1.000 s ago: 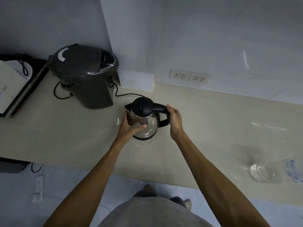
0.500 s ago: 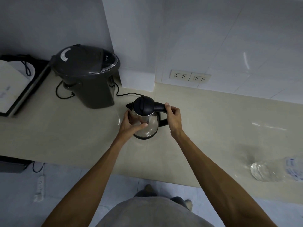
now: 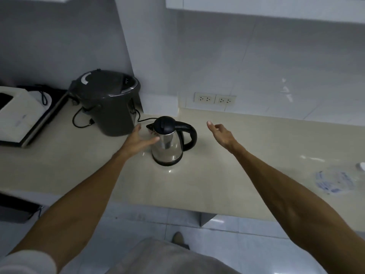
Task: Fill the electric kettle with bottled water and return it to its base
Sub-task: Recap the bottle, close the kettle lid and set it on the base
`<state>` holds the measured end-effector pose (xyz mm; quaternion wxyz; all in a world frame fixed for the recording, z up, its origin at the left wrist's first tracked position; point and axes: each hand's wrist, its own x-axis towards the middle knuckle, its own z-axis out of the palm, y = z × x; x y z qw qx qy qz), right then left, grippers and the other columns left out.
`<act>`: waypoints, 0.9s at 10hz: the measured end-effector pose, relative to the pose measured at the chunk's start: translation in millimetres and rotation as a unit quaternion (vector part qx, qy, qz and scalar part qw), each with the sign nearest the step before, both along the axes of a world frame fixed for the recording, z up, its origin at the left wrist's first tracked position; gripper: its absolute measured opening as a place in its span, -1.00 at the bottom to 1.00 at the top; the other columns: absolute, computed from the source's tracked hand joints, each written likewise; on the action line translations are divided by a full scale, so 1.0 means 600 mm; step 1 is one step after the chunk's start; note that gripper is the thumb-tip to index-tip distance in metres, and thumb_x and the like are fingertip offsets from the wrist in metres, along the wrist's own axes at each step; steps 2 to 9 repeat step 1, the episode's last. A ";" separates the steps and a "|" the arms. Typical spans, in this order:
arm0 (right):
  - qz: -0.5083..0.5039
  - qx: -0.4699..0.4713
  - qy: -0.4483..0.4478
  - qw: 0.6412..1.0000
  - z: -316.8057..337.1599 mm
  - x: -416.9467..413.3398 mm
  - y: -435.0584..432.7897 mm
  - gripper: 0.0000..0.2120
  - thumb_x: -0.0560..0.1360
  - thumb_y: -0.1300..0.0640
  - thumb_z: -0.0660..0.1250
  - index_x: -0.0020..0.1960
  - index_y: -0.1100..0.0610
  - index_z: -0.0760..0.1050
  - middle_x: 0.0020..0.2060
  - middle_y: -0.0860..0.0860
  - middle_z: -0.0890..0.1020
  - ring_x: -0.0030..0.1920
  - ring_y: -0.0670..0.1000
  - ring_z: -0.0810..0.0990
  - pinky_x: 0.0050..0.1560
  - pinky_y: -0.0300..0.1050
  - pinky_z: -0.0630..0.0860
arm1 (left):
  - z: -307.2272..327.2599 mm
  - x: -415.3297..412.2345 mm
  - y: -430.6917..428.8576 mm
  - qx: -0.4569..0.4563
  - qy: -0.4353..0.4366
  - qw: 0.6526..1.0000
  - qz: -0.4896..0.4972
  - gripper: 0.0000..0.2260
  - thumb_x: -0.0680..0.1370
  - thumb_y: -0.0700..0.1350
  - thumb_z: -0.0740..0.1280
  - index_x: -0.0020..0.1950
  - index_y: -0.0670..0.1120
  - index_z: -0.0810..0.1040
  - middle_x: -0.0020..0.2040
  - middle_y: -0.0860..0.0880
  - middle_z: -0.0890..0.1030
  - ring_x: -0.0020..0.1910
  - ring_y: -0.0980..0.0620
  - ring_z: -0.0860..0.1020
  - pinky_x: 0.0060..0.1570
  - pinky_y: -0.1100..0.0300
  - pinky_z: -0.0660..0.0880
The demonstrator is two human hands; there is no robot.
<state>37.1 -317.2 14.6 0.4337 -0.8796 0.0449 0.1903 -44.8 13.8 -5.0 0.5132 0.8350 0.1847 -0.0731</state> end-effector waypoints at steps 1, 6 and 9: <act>0.041 -0.088 -0.035 0.995 0.058 -0.016 -0.049 -0.08 0.55 -0.49 0.06 0.61 0.19 0.23 0.55 0.23 0.38 0.53 0.25 0.37 0.46 0.16 0.32 | 0.073 -0.013 -0.003 0.101 0.009 0.994 -0.043 -0.02 0.48 0.30 0.54 0.73 -0.02 0.15 0.69 -0.13 0.28 0.66 -0.17 0.25 0.61 -0.15 0.26; 0.041 -0.088 -0.035 0.995 0.058 -0.016 -0.049 -0.08 0.55 -0.49 0.06 0.61 0.19 0.23 0.55 0.23 0.38 0.53 0.25 0.37 0.46 0.16 0.32 | 0.073 -0.013 -0.003 0.101 0.009 0.994 -0.043 -0.02 0.48 0.30 0.54 0.73 -0.02 0.15 0.69 -0.13 0.28 0.66 -0.17 0.25 0.61 -0.15 0.26; 0.041 -0.088 -0.035 0.995 0.058 -0.016 -0.049 -0.08 0.55 -0.49 0.06 0.61 0.19 0.23 0.55 0.23 0.38 0.53 0.25 0.37 0.46 0.16 0.32 | 0.073 -0.013 -0.003 0.101 0.009 0.994 -0.043 -0.02 0.48 0.30 0.54 0.73 -0.02 0.15 0.69 -0.13 0.28 0.66 -0.17 0.25 0.61 -0.15 0.26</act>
